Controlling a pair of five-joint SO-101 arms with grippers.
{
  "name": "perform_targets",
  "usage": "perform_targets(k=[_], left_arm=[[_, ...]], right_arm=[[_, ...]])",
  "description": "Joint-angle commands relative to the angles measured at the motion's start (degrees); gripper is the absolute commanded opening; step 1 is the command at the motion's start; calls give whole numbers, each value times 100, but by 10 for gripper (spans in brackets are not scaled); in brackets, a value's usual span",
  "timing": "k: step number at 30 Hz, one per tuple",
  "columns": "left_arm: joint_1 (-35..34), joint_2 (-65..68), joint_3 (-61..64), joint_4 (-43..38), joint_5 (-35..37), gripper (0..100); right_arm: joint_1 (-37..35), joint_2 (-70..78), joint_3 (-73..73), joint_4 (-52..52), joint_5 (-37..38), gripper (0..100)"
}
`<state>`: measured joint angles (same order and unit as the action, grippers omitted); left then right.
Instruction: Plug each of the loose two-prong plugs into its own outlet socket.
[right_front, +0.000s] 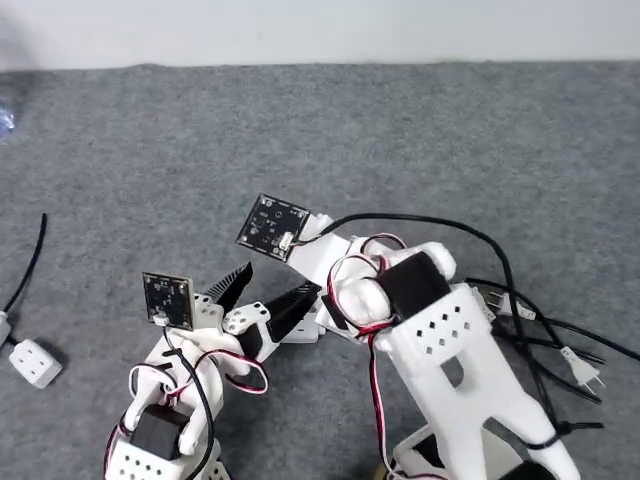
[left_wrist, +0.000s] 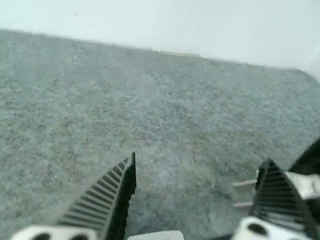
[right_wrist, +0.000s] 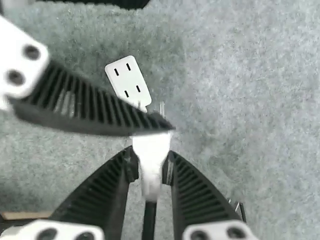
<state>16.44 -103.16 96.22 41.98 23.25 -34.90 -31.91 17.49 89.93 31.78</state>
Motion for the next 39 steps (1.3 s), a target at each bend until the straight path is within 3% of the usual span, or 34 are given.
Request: perform_targets(k=[1,16,27,32,39], left_arm=[[53,-18,-119,70,18,359],[35,-18,-119,70,18,359],[-809,-26,-277,88,18,359],[-1635,-26,-338,791,0,359],[-3525,-26,-303,2084,-484,359]], right_arm=[[-180,-215,-633,251,-70,8],[-470,-207,-18,-321,-105,8],[-136,-136,158,-462,211,8],[-136,-136,202,-418,237,8],[-163,426,185,-462,747,8]])
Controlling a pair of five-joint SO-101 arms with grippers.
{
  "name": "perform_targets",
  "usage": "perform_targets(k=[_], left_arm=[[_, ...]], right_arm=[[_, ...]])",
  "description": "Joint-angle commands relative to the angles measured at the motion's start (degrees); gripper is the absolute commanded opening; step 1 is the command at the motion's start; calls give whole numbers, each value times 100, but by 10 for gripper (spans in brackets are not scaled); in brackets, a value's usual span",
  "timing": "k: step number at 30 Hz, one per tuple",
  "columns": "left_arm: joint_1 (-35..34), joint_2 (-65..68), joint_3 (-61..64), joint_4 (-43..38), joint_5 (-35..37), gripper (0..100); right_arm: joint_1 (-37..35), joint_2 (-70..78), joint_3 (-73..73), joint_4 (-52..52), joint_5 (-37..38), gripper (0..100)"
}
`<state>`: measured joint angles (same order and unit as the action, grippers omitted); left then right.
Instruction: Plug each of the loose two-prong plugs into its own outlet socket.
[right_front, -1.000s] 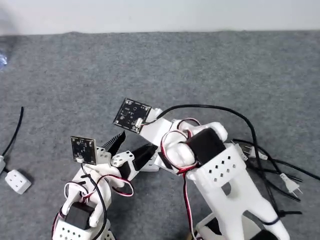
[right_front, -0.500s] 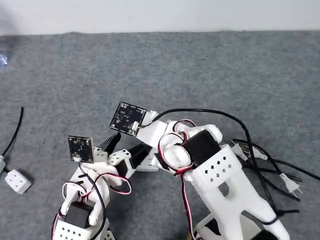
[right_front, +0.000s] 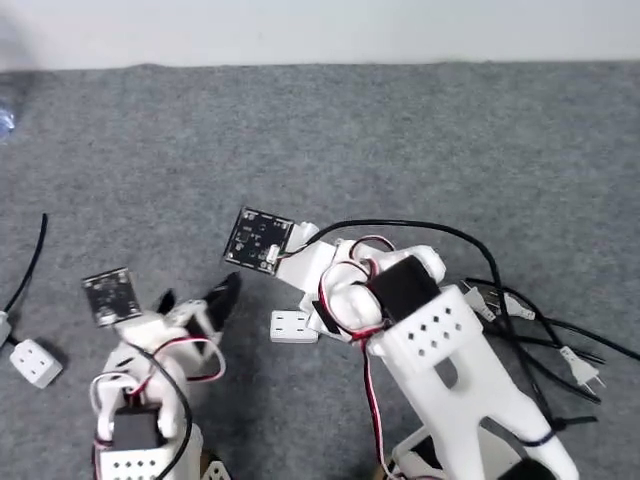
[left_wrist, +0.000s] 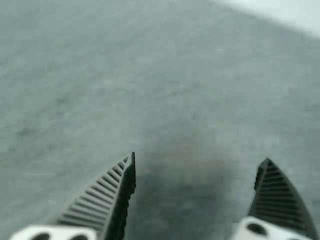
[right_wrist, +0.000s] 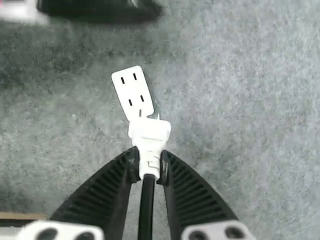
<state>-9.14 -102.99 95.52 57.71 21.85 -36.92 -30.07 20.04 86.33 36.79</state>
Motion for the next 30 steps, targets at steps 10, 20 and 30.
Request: perform_targets(k=[10,20,30], left_arm=[[-2708,-35,101,1143,-1442,359],[-3218,-35,101,1319,-1943,358],[-3218,-35,101,1336,-1943,358]], right_arm=[[-488,1877,-1116,-48,1327,8],[-655,3582,-2163,22,1846,8],[-655,3670,-2233,-13,1969,8]])
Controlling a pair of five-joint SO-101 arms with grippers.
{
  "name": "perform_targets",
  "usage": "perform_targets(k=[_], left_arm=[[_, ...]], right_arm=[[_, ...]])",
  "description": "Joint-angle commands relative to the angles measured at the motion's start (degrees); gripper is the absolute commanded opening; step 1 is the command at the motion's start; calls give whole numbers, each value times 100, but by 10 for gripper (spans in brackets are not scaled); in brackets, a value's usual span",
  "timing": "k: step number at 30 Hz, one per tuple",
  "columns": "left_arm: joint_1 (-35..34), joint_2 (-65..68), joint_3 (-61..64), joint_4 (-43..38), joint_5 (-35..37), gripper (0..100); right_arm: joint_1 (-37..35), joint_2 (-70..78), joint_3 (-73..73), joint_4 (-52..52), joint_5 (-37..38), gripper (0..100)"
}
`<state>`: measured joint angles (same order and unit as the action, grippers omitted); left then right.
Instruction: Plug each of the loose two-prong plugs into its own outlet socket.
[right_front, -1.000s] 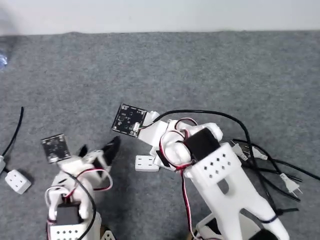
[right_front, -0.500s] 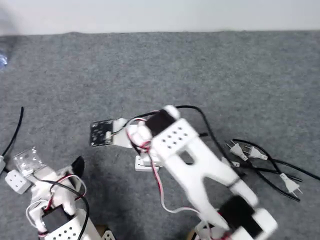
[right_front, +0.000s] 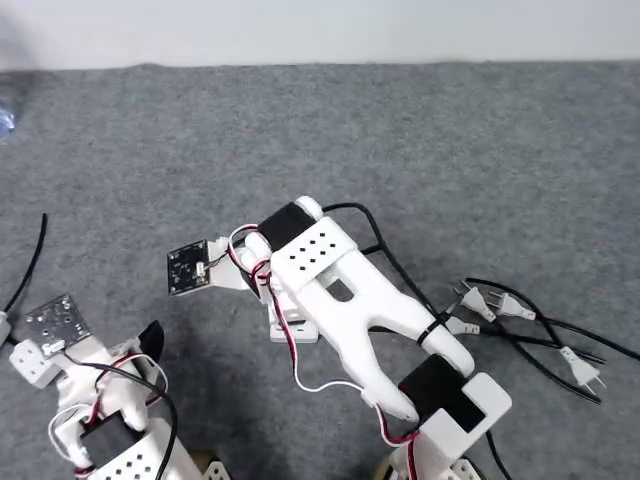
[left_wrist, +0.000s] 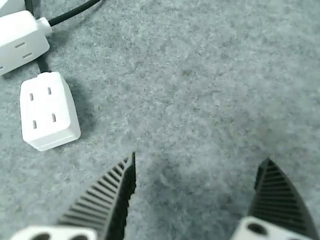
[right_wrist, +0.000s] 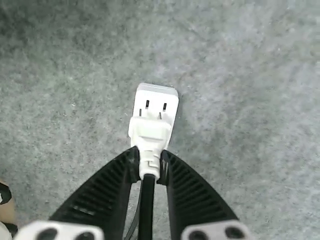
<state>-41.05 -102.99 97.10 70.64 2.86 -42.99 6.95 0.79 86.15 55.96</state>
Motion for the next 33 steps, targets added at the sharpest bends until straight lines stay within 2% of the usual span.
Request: perform_targets(k=[1,33], left_arm=[[-26,-35,-57,44,-44,358],[-26,-35,-57,44,-44,358]], right_arm=[[-48,-31,-308,4,62,8],[-189,514,-316,-286,62,8]])
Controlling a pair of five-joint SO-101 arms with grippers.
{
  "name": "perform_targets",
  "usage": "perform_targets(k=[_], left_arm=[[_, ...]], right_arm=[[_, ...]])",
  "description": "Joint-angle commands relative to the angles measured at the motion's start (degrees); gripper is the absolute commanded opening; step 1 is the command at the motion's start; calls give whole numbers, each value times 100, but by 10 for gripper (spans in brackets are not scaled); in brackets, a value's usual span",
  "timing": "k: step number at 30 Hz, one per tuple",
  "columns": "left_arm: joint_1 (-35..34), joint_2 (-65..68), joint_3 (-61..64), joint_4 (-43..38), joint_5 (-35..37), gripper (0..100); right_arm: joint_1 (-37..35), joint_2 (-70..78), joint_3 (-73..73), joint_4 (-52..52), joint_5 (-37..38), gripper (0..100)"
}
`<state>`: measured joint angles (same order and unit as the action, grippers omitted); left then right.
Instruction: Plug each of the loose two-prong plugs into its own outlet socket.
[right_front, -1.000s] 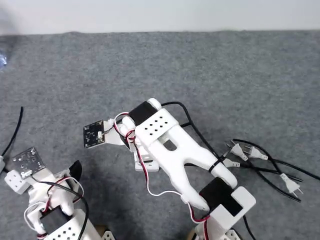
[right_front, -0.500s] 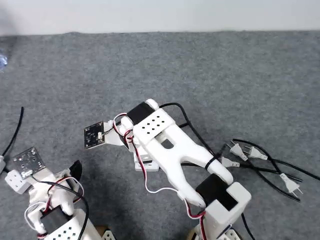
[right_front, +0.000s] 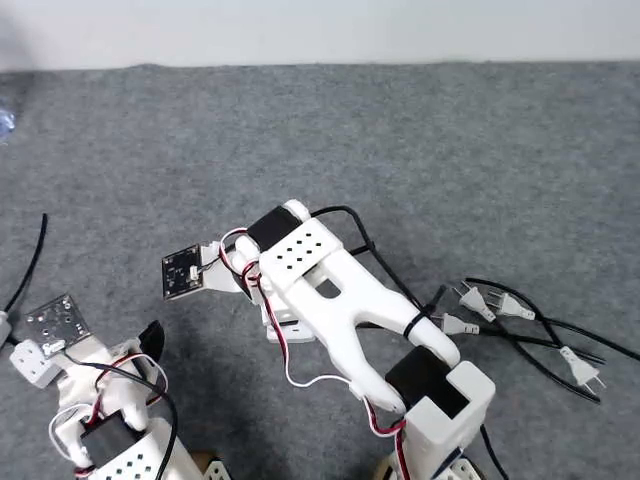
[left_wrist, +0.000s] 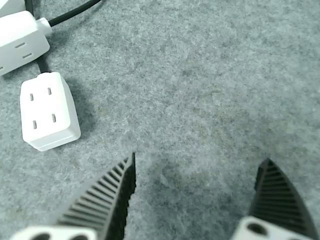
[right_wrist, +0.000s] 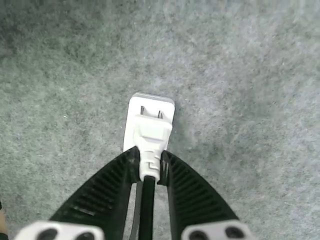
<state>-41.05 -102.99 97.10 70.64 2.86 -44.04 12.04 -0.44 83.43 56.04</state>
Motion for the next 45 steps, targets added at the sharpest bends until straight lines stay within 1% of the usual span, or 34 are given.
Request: perform_targets(k=[1,23,30,34,45], left_arm=[[-26,-35,-57,44,-44,358],[-35,-35,-57,44,-44,358],[-35,-35,-57,44,-44,357],[-35,-35,-57,44,-44,357],[-35,-35,-57,44,-44,357]], right_arm=[[-84,4,-193,48,62,8],[-40,-40,-202,338,176,8],[224,-330,-211,338,325,8],[198,-435,-176,338,325,8],[127,-154,-202,295,325,8]])
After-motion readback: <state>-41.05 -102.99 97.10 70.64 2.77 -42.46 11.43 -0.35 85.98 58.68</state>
